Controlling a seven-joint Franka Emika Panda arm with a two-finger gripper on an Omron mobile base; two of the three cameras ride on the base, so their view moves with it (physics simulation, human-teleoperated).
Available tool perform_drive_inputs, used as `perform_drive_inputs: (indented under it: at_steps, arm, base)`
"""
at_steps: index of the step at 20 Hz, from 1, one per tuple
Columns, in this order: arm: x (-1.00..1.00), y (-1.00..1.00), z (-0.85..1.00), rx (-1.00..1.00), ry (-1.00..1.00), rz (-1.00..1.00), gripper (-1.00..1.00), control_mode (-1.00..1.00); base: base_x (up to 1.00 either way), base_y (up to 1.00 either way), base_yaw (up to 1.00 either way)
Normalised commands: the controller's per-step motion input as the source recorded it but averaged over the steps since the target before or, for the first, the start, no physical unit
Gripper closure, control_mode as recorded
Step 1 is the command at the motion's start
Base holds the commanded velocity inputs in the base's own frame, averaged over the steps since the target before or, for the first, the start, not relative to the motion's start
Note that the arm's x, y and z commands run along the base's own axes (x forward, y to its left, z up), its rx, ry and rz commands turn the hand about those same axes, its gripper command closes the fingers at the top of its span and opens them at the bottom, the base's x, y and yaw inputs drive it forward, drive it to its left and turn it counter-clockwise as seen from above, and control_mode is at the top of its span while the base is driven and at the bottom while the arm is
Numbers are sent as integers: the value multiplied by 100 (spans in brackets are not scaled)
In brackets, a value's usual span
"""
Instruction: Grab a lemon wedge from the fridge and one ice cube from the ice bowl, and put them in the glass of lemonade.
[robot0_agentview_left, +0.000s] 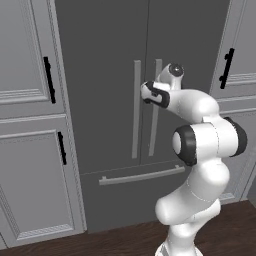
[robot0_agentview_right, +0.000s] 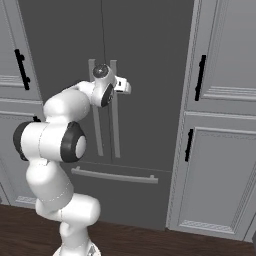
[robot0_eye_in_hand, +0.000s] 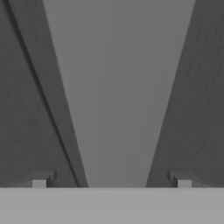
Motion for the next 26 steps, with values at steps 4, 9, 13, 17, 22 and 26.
perform_drive_inputs:
  at_steps: [4,9,13,17,22,26]
  arm:
    - [27,0,0,0,0,0,-100,-100]
    - [18,0,0,0,0,0,100,-100]
    - [19,0,0,0,0,0,100,-100]
    - [5,-42,3,0,-1,-2,100,-100]
    - [-45,-98,5,10,-3,-17,100,-100]
    - [-67,-100,15,19,-1,-23,100,-100]
  base:
    - [0,0,0]
    - [0,0,0]
    - [0,0,0]
    - [0,0,0]
    - [0,0,0]
    - [0,0,0]
